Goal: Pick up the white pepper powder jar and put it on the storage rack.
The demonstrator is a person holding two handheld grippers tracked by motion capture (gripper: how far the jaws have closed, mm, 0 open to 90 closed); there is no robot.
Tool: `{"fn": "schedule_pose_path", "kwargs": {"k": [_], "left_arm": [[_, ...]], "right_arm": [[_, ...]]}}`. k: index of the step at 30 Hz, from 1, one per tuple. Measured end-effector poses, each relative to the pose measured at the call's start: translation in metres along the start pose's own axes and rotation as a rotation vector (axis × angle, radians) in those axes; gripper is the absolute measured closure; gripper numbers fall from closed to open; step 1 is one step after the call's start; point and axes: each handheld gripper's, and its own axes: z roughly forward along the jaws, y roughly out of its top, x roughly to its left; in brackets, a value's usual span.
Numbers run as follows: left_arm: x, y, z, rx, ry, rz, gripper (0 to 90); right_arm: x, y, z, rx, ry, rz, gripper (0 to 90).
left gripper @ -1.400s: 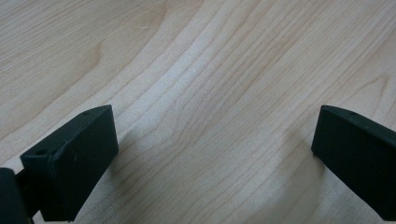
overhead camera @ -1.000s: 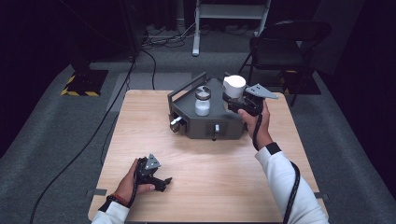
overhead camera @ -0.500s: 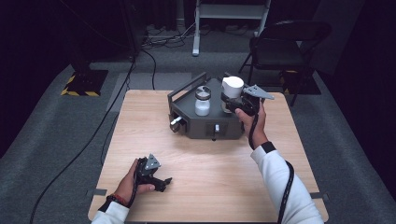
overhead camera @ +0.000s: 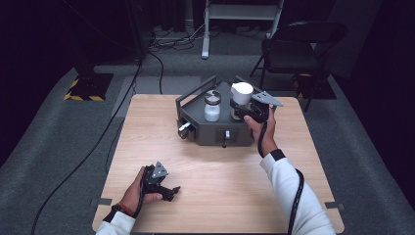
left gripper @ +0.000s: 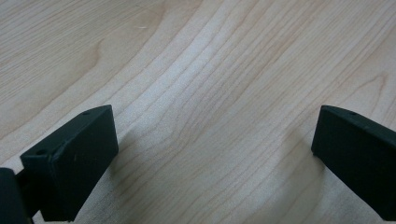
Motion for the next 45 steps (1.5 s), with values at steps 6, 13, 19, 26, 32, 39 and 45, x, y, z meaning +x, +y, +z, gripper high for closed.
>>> {"fn": "schedule_pose_path", "kwargs": {"k": [6, 13, 19, 26, 32, 39, 45], "left_arm": [[0.0, 0.0, 0.0, 0.0, 0.0, 0.0, 0.1], [0.0, 0.0, 0.0, 0.0, 0.0, 0.0, 0.1], [0.0, 0.0, 0.0, -0.001, 0.0, 0.001, 0.1], [0.0, 0.0, 0.0, 0.0, -0.002, 0.003, 0.1], [0.0, 0.0, 0.0, 0.0, -0.002, 0.003, 0.1], [0.0, 0.0, 0.0, 0.0, -0.001, 0.002, 0.1], [0.0, 0.0, 0.0, 0.0, -0.002, 0.002, 0.1]], "right_arm": [[0.001, -0.003, 0.0, -0.003, -0.003, -0.002, 30.0], [0.001, -0.006, -0.001, -0.006, -0.003, -0.003, 29.9], [0.007, -0.005, -0.002, 0.008, -0.014, -0.033, 29.6], [0.008, 0.0, -0.004, 0.029, -0.019, -0.041, 27.3], [0.008, 0.008, -0.01, 0.047, -0.018, -0.067, 19.5], [0.014, 0.024, -0.025, 0.085, -0.044, -0.131, 5.6], [0.011, 0.038, -0.042, 0.092, -0.016, -0.193, 4.6]]}}
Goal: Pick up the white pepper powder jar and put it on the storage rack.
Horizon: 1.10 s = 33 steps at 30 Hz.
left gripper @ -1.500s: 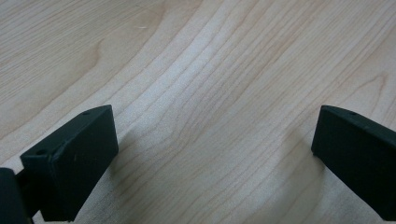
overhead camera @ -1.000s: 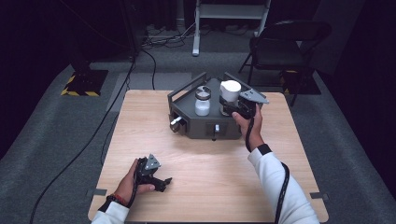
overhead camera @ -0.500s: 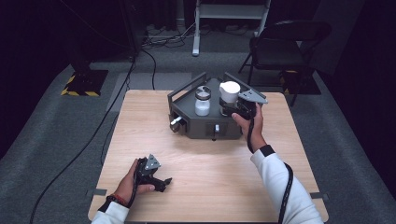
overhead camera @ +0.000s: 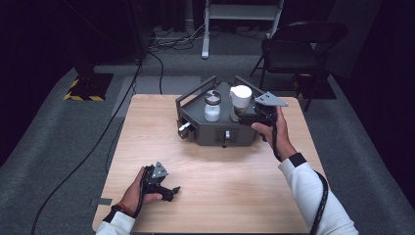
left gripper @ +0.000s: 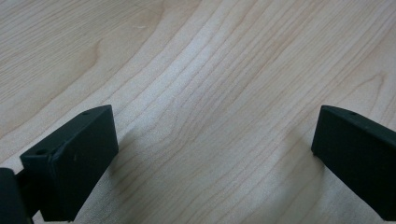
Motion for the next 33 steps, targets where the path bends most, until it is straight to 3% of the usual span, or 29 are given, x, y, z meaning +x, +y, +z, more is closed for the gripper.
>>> {"fn": "schedule_pose_path", "kwargs": {"k": [8, 11, 16, 25, 33], "left_arm": [[0.0, 0.0, 0.0, 0.0, 0.0, 0.0, 0.1], [0.0, 0.0, 0.0, 0.0, 0.0, 0.0, 0.1], [0.0, 0.0, 0.0, 0.0, 0.0, 0.0, 0.1], [0.0, 0.0, 0.0, 0.001, 0.0, 0.001, 0.1], [0.0, 0.0, 0.0, 0.0, 0.0, 0.0, 0.1]], "right_arm": [[0.003, 0.009, -0.023, -0.007, -0.021, -0.089, 4.6], [0.0, 0.009, -0.033, -0.026, -0.011, -0.073, 4.6], [0.0, 0.007, -0.049, -0.048, -0.002, -0.094, 4.6], [-0.002, -0.005, -0.073, -0.073, 0.019, -0.126, 4.6], [0.0, -0.026, -0.087, -0.082, 0.031, -0.158, 4.6]]}}
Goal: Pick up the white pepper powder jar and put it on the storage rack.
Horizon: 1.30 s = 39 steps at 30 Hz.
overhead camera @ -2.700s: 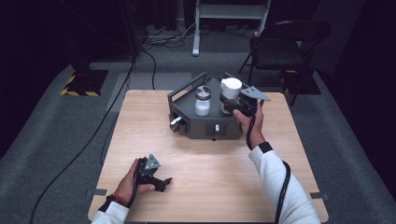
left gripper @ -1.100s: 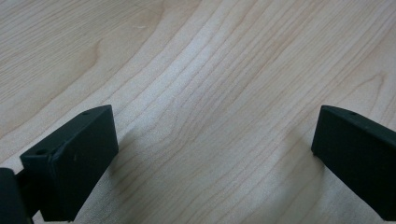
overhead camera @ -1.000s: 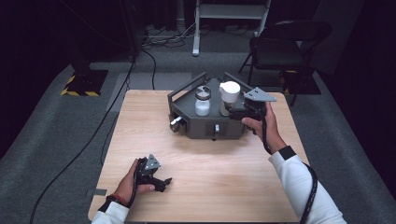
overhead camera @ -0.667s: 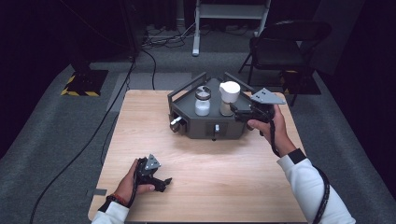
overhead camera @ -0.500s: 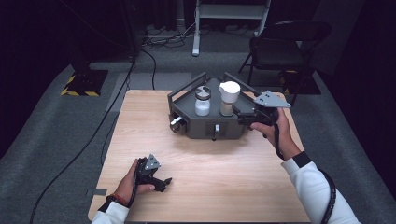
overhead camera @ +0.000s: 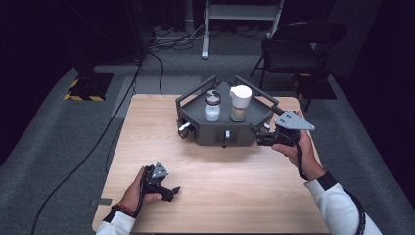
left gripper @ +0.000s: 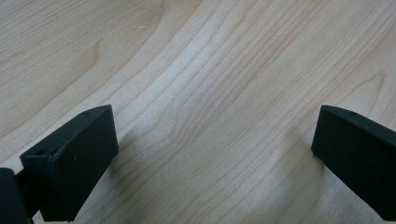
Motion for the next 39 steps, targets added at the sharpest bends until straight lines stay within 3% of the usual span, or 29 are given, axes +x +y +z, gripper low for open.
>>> {"fn": "schedule_pose_path", "kwargs": {"k": [13, 26, 39], "left_arm": [[0.0, 0.0, 0.0, 0.0, 0.0, 0.0, 0.1], [0.0, 0.0, 0.0, 0.0, 0.0, 0.0, 0.1], [0.0, 0.0, 0.0, -0.001, 0.001, -0.002, 0.1]], "right_arm": [[0.007, -0.03, -0.012, 0.026, 0.038, 0.015, 4.6], [0.013, -0.05, -0.019, 0.057, 0.063, 0.016, 4.6], [0.017, -0.073, -0.024, 0.131, 0.107, 0.012, 4.6]]}}
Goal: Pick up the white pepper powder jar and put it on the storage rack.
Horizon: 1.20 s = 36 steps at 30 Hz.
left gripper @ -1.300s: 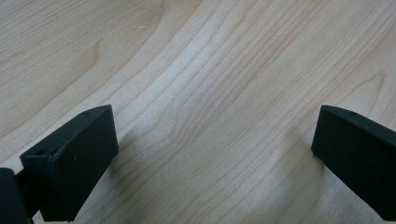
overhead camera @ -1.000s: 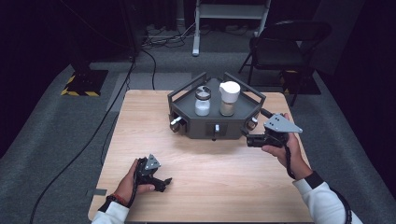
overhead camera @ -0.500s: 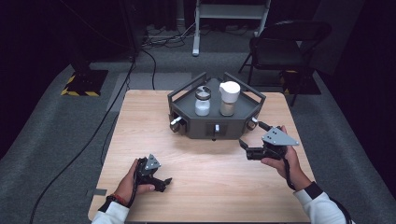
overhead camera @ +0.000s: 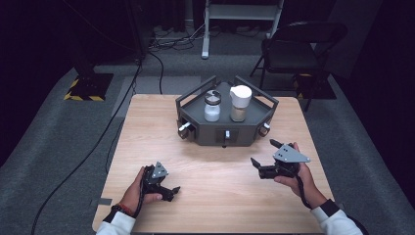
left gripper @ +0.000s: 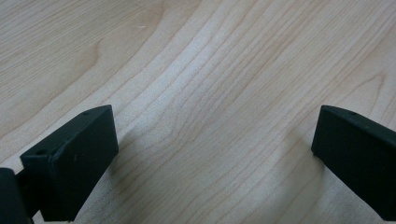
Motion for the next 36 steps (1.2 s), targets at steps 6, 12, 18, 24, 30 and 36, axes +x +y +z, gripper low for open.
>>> {"fn": "schedule_pose_path", "kwargs": {"k": [6, 12, 18, 24, 30, 36], "left_arm": [[0.0, 0.0, 0.0, 0.001, 0.0, 0.001, 0.1], [0.0, 0.0, 0.0, 0.001, 0.0, 0.001, 0.1], [0.0, 0.0, 0.0, 0.001, 0.0, 0.001, 0.1], [0.0, 0.0, 0.0, 0.001, 0.0, 0.001, 0.1], [0.0, 0.0, 0.0, 0.001, 0.0, 0.0, 0.1], [0.0, 0.0, 0.0, 0.001, 0.0, 0.001, 0.1]], "right_arm": [[0.0, -0.007, -0.001, 0.031, 0.016, 0.0, 4.6], [0.001, -0.013, -0.002, 0.058, 0.03, -0.009, 4.6], [0.0, -0.018, 0.001, 0.1, 0.032, -0.012, 4.6], [-0.001, -0.022, 0.009, 0.163, 0.03, -0.029, 4.6], [-0.004, -0.025, 0.017, 0.225, 0.041, -0.044, 4.6], [-0.001, -0.029, 0.023, 0.266, 0.052, -0.076, 4.6]]}}
